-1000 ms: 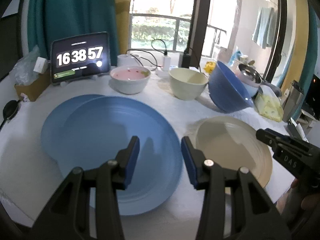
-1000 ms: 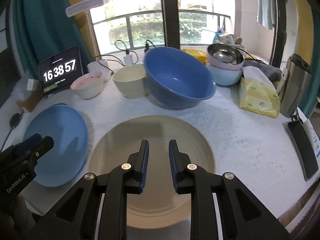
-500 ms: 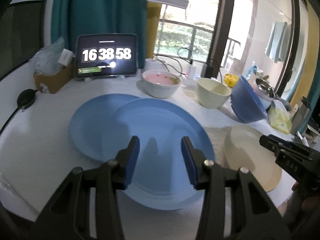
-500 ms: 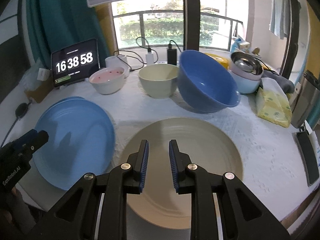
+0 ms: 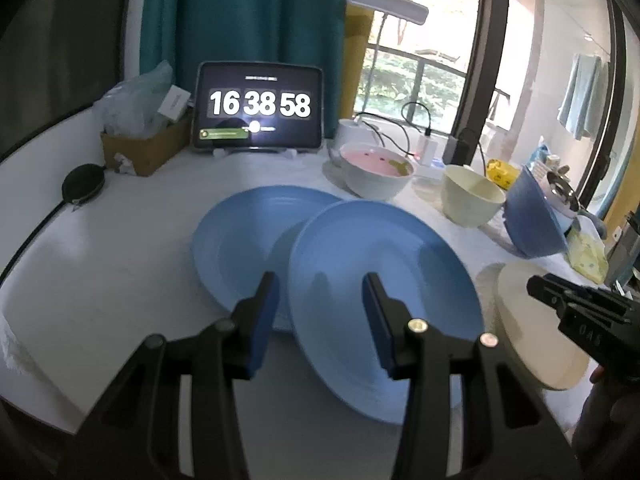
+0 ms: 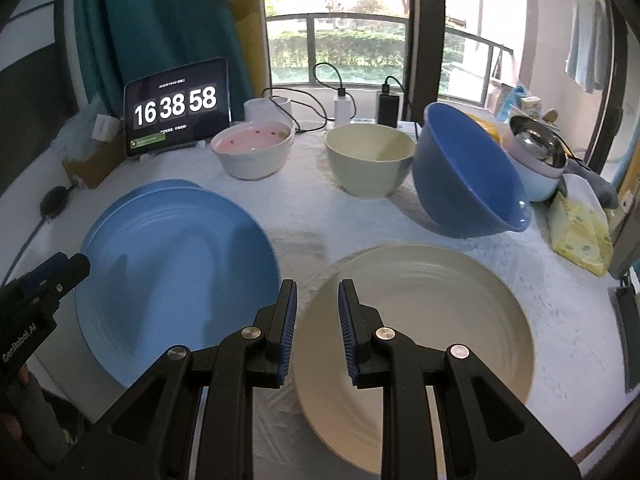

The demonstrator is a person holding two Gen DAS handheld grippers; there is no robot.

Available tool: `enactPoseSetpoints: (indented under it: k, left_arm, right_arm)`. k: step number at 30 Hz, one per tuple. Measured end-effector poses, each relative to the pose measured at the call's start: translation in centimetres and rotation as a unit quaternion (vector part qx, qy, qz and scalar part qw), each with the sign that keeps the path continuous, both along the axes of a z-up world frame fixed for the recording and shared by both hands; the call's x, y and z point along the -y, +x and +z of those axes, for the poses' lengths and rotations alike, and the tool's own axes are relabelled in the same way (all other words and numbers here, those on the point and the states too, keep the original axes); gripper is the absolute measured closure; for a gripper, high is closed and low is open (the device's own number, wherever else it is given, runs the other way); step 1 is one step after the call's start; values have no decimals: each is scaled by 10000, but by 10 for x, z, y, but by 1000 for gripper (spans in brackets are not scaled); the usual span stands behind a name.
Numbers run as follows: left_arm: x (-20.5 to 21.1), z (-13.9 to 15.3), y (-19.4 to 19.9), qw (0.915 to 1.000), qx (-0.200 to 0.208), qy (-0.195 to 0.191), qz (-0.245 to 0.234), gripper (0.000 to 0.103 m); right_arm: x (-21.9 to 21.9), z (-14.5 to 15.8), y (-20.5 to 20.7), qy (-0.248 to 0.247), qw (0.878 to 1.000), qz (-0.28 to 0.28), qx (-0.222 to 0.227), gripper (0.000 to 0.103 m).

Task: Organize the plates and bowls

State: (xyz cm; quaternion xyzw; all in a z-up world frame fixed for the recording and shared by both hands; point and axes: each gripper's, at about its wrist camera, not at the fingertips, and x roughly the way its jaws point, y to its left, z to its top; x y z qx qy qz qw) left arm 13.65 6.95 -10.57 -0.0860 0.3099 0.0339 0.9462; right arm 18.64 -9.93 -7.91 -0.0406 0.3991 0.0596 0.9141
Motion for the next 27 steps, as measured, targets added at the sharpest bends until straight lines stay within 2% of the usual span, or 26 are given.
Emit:
enactPoseSetpoints:
  k: [27]
  left_arm:
    - [-27, -31, 33, 9989, -412, -24, 221, 58]
  right_arm:
    - [-36, -38, 39, -66, 9982, 318, -511, 80]
